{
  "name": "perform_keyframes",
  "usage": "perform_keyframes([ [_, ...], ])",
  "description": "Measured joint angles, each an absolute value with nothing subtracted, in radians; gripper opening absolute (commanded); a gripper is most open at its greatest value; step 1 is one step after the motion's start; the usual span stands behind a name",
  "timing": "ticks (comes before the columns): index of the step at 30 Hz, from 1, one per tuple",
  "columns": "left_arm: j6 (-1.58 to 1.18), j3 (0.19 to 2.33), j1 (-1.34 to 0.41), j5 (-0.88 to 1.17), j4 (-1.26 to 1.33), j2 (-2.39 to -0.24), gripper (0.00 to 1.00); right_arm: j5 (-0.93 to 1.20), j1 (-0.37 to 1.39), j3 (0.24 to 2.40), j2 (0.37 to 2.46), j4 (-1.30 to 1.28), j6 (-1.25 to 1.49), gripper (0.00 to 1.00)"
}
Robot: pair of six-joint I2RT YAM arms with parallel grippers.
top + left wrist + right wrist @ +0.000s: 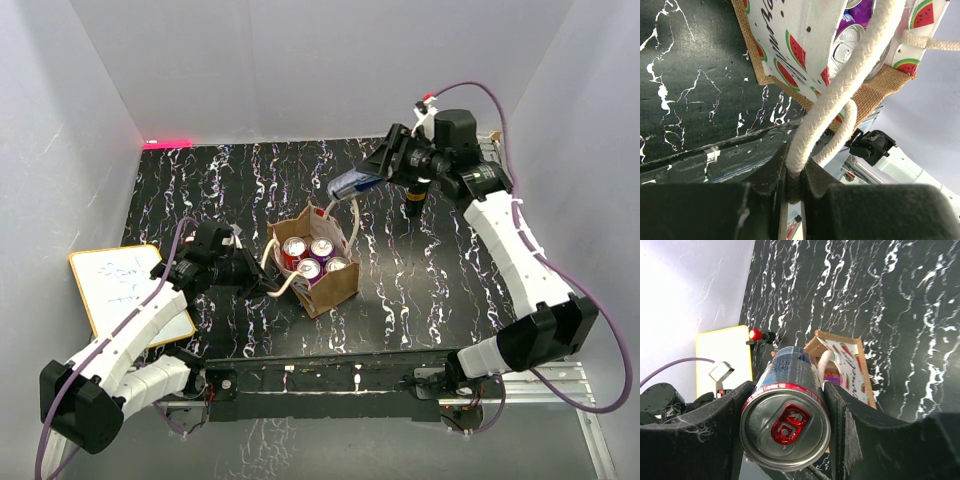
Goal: Take the beverage out of the canvas bag
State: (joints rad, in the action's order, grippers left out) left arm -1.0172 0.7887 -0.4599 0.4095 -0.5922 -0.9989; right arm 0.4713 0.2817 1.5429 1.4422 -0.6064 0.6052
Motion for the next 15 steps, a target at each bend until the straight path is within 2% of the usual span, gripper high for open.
perform_keyframes([
  [6, -0.979, 0.800, -0.460, 0.431, -0.608, -1.021, 0.00, 0.301, 0.247, 1.521, 1.310, -0.665, 0.557, 0.08],
  [15, -0.926, 0.818, -0.460, 0.458, -0.630, -1.066, 0.00, -0.150, 0.246, 1.135, 0.976, -0.726, 0.593, 0.08],
])
